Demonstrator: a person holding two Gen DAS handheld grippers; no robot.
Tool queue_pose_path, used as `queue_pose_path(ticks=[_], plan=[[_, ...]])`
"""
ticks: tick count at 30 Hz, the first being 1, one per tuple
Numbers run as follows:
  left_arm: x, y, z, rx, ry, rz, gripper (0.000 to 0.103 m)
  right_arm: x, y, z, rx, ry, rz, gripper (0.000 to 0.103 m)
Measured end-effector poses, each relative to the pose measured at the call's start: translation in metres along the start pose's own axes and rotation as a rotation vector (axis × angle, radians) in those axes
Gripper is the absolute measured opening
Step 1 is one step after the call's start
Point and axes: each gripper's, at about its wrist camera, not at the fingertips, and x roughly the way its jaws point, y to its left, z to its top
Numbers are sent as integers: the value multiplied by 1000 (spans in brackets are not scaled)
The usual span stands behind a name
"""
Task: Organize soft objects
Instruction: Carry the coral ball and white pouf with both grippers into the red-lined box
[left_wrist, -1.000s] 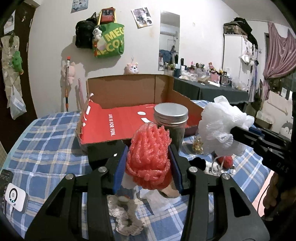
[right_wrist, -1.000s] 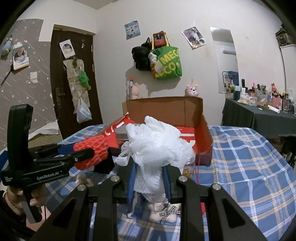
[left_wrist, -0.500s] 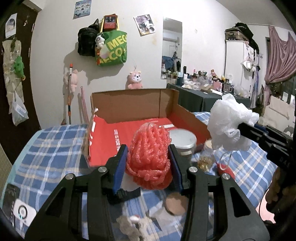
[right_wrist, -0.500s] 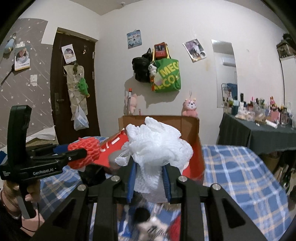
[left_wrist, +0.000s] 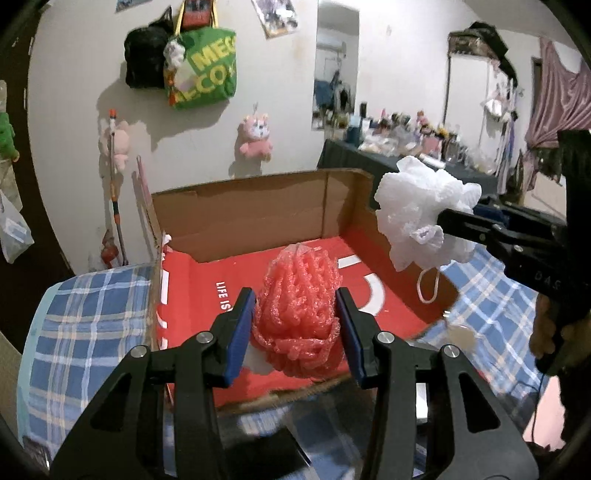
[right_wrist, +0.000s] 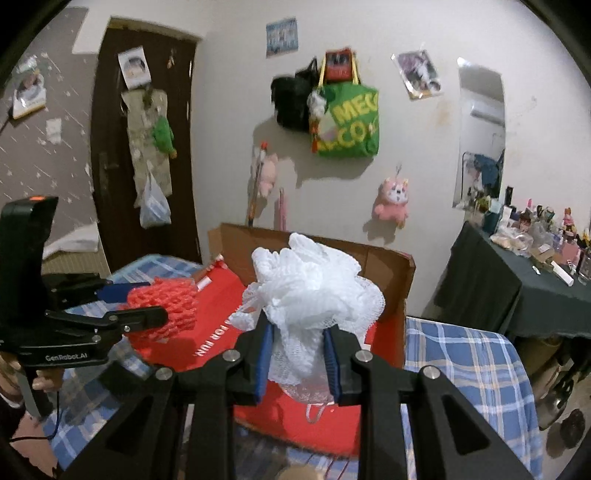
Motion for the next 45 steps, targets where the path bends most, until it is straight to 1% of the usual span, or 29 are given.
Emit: queue_pose_path(ticks=[6,8,9,10,15,18,21,22,24,28,36,38,42,45], plan=[[60,10,26,32,110,1,42,63,-15,21,-26,140,-6,27],[90,15,35,15,176,-19,42,89,-17,27,-39,193,-17,27],[99,17,37,7,193,-17,42,102,-18,29,-39,221,-18,27],[115,20,40,1,227,-12,42,113,-20,31,-38,244,-19,27],[175,31,47,0,334,38,42,181,-28,31,-45,389,-46,27],[197,35,49,16,356,74,42,206,-32,27,-51,444,-76,27],[212,38,49,28,366,98,42,224,-40,20,-12,499,-69,27],[214,38,49,35,361,105,42,228,-43,18,-6,505,-82,27],[215,38,50,45,349,114,42,229,-47,15,9,499,-61,28],[217,39,53,42,341,98,43,230,-52,15,31,503,-51,30],[212,40,57,67,322,72,43,230,-49,16,20,499,-51,30],[210,41,60,60,321,56,43,232,-51,18,20,498,-51,30],[205,42,61,64,311,52,43,233,-51,18,22,499,-50,31],[204,46,63,33,314,23,43,232,-50,20,24,496,-49,31]])
